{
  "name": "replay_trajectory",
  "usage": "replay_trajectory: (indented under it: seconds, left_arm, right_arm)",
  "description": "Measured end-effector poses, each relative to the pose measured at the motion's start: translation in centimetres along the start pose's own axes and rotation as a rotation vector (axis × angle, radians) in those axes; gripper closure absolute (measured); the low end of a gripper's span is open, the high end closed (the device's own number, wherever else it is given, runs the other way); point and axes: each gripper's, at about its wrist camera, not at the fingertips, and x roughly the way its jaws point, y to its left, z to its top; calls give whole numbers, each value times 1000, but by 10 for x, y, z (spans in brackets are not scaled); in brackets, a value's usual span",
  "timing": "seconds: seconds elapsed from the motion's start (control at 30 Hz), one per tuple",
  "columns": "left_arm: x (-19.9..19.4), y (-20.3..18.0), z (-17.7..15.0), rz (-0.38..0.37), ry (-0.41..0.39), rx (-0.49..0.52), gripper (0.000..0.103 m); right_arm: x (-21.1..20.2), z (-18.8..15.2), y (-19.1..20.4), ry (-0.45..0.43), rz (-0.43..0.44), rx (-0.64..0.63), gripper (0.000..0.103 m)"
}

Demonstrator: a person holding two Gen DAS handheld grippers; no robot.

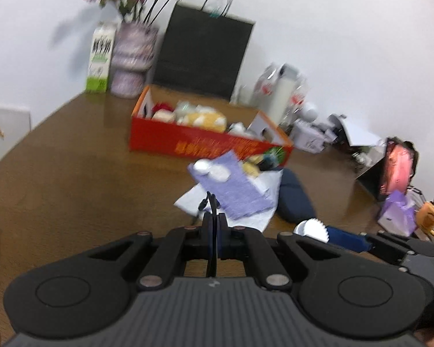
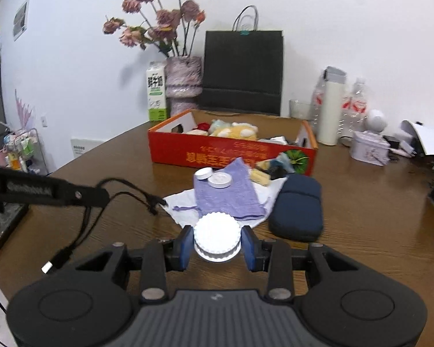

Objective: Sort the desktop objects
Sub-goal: 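Carry the caps and cable over the cardboard box and open both tools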

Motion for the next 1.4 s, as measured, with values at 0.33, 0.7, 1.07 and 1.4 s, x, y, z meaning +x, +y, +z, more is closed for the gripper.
replay_trajectory:
  seconds: [0.33,0.7,1.07,1.4]
  left_arm:
    - [-13,-12,4,-7,-51,19,100]
    - [54,-10,169,-4,-206,117,100]
    - [298,87,192,220,147,-16,99]
    - [257,88,193,107,73,25,31]
  right_arm:
    - [-19,1,1,-44,0,-1,69]
    - [13,96,-31,-172,0,9,69]
    - [262,203,-56,108,39,67,69]
    - [332,184,-54,306,157,157,48]
